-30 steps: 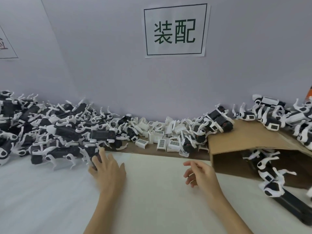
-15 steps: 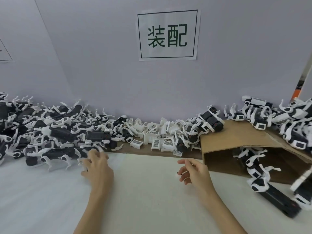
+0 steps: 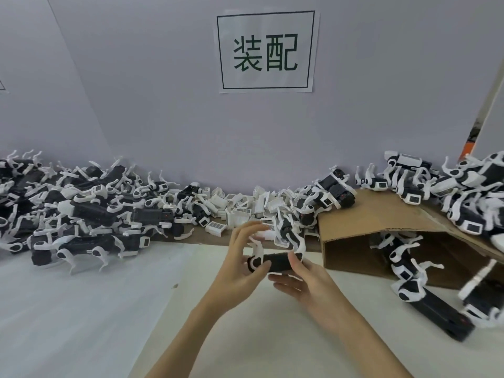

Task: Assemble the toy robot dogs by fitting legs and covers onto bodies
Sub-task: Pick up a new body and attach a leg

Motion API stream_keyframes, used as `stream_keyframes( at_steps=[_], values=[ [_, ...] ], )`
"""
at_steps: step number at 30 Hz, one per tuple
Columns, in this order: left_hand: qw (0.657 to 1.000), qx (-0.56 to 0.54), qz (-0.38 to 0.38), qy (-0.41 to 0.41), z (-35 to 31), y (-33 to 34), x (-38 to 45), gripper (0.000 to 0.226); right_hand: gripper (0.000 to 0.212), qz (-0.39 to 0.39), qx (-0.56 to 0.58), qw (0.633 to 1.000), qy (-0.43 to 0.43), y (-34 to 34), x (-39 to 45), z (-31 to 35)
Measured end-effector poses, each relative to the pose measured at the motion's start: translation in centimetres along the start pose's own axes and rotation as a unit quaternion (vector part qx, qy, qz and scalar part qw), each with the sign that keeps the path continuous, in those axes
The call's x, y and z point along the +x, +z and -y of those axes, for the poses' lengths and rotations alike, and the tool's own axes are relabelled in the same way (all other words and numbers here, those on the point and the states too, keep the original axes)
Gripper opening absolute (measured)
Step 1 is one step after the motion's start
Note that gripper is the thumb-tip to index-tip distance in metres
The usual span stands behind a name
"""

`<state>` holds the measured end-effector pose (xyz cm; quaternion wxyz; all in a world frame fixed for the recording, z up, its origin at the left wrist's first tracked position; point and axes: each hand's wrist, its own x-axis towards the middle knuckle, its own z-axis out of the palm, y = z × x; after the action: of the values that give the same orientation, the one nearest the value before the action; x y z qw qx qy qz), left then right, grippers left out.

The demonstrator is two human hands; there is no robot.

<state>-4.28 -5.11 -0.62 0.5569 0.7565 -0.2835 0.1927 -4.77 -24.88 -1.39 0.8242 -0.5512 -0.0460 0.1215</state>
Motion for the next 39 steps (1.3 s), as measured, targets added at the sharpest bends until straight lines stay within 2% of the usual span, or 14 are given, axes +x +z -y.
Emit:
stream_keyframes(
  at_steps=[3,6,10,14,16,20,24,27,29,31,33,35,37,39],
  values=[
    [0.997,-0.035,-0.045,-0.053,0.1,0.6,-0.1,0.085,0.052,-0.019,0.051,0.998,-0.021,-0.1,0.1,0.0],
    [0.991,-0.066,-0.084,-0.081,0.1,1.5,-0.2,0.093,0.05,-0.024,0.048,0.997,-0.057,0.2,0.2,-0.2],
    [0.986,-0.035,-0.114,-0.114,0.6,1.5,-0.1,0.101,0.054,-0.056,0.056,0.993,-0.093,0.8,0.3,-0.5],
    [0.95,-0.173,-0.048,-0.256,1.0,0.3,0.3,0.082,0.057,-0.047,0.072,0.992,-0.093,0.8,0.3,0.1],
    [0.948,-0.182,-0.037,-0.26,1.3,0.0,0.3,0.075,0.057,-0.035,0.059,0.994,-0.087,0.5,0.2,0.3],
    [0.953,-0.186,-0.064,-0.23,1.4,-0.2,0.1,0.048,0.058,-0.002,-0.006,0.995,-0.096,-0.1,-0.1,0.9],
    [0.943,-0.257,-0.007,-0.213,1.4,-0.3,0.0,0.055,0.056,0.087,-0.039,0.991,-0.095,-1.7,-0.6,1.9],
    [0.894,-0.391,0.029,-0.215,1.2,-0.7,0.2,0.056,0.069,0.114,-0.097,0.986,-0.071,-2.7,-1.1,2.2],
    [0.844,-0.469,0.014,-0.262,1.1,-0.9,0.3,0.049,0.075,0.099,-0.126,0.984,-0.084,-3.3,-1.1,2.2],
    [0.814,-0.471,-0.02,-0.338,0.9,-0.6,0.4,0.05,0.079,0.11,-0.166,0.975,-0.097,-3.6,-1.2,2.2],
    [0.828,-0.401,-0.015,-0.393,0.4,0.0,0.5,0.062,0.086,0.138,-0.215,0.962,-0.095,-3.6,-1.3,2.5],
    [0.858,-0.338,-0.005,-0.387,0.1,0.6,0.4,0.05,0.089,0.167,-0.207,0.961,-0.079,-3.4,-1.3,2.5],
    [0.871,-0.322,-0.04,-0.369,0.3,0.9,0.4,0.03,0.086,0.17,-0.12,0.976,-0.063,-3.1,-1.1,2.3],
    [0.879,-0.332,-0.067,-0.336,0.2,0.5,0.4,0.026,0.077,0.12,-0.008,0.992,-0.045,-2.9,-0.8,1.9]
  ],
)
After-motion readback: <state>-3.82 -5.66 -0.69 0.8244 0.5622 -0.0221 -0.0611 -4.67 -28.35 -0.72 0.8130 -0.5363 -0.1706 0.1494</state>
